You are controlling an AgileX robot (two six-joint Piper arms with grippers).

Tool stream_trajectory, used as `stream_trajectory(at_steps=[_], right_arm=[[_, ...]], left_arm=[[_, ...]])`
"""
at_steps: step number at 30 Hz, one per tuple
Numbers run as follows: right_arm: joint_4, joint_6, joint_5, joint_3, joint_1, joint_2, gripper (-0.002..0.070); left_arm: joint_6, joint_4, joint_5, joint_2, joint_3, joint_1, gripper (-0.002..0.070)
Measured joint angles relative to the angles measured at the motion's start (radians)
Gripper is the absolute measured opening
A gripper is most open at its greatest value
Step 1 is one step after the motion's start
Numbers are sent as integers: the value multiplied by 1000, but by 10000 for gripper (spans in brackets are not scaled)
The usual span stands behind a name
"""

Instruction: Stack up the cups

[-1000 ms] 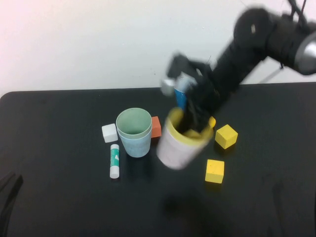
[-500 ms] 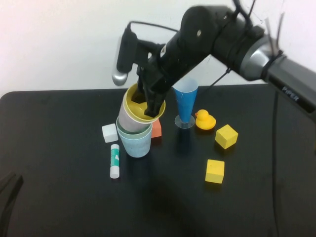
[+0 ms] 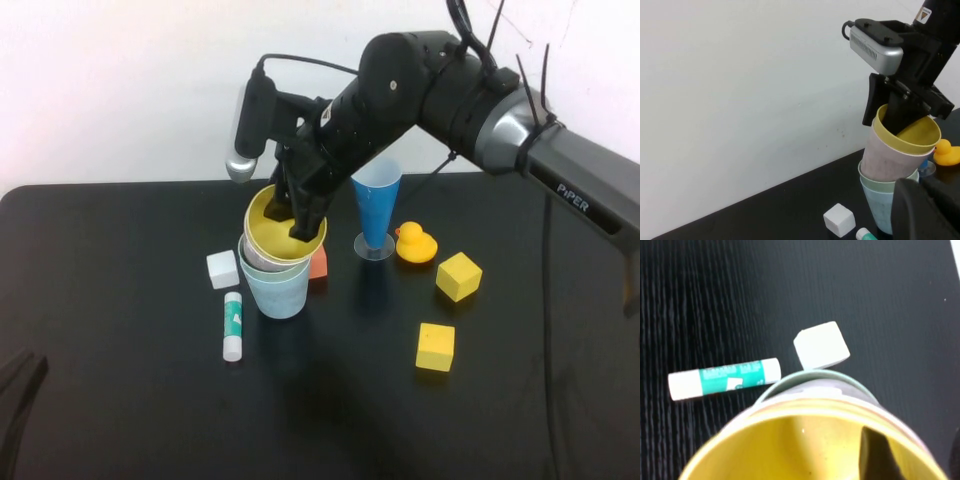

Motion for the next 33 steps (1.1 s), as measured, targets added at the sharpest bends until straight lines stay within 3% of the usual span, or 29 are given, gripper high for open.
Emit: stream_trajectory(at_steps=[17,22,28,33], right_arm=[[-5,0,61,0,-26,-322,317],[-88,2,79,68,-80,-502,210],[-333,34,84,292,-98,-755,36],[-515,223,103,511,-98,-904,4]], left_arm=[[9,3,-19,-2,0,0,1],[11,3,-27,-57,0,0,1],[7,0,3,-156,0,0,1],[-50,-3,20,-198,0,0,1]])
